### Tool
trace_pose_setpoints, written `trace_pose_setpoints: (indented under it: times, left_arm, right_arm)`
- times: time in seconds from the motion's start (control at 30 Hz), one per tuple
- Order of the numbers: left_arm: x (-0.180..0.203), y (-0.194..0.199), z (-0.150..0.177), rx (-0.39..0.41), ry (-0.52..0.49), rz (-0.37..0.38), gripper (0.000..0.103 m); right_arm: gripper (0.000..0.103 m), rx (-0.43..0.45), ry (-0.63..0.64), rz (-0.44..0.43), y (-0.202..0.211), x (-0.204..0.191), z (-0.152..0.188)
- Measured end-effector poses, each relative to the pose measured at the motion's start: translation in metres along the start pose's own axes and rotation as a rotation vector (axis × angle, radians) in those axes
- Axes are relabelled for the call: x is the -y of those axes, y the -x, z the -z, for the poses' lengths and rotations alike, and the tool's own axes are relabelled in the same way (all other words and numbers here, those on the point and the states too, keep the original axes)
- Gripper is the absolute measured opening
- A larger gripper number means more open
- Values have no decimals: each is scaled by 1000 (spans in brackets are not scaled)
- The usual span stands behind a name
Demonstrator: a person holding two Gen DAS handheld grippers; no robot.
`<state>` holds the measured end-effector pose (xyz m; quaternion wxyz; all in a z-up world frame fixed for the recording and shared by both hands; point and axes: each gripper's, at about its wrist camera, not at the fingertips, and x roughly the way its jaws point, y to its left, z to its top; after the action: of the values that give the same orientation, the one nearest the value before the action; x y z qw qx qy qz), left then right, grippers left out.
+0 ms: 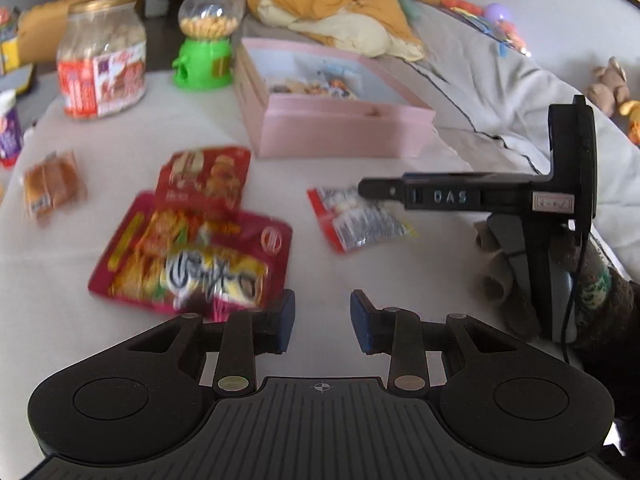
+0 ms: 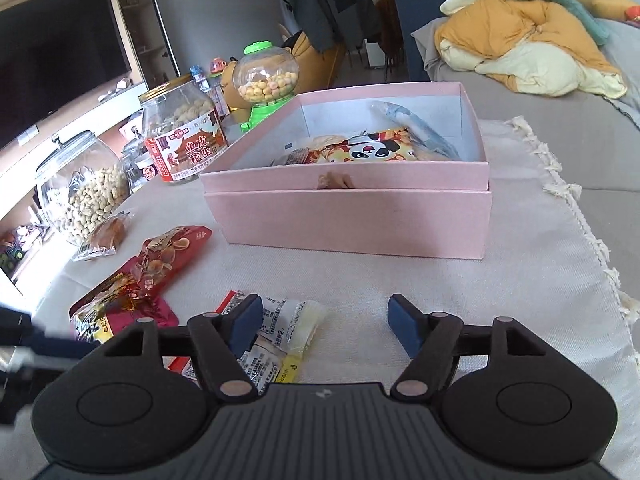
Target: Organize snacks
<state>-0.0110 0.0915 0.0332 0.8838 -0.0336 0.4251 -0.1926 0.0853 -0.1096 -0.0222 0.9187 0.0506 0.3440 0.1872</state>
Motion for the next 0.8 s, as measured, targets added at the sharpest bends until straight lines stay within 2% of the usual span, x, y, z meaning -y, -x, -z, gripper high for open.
trace_pose_setpoints:
  times: [0.1,0.17,0.3,0.4,0.43,0.53,0.63,0.7,0.8]
  left_arm:
    - [-12,-10,2,-16,18,-68,29]
    - [-23,-12,-2,16,44,-92,18]
    - [-49,-15,-13,77,142,-153,18]
    - [-58,-12,-20,129,171,-204,17]
    - [-58,-8,-23,146,166,-202,20]
    - [-57,11,-34,226,160,-109,22]
    - [-73,16,-56,317,251,-77,22]
    - [-90,-1,-75,315,310,-92,22]
    - [-111,-35,-93,283,346,-129,22]
  right_arm:
    - [70,1,6,5,0,-2,1]
    - [71,1,3,3,0,-1,1]
    - [71,2,2,3,0,-1,1]
    - [71,2,2,2,0,-1,1]
    - [71,2,2,2,0,-1,1]
    - [72,2,4,3,0,-2,2]
    - [74,1,13,6,-1,-3,2]
    - [74,1,17,9,0,-5,2]
    - [74,3,12,6,0,-4,2]
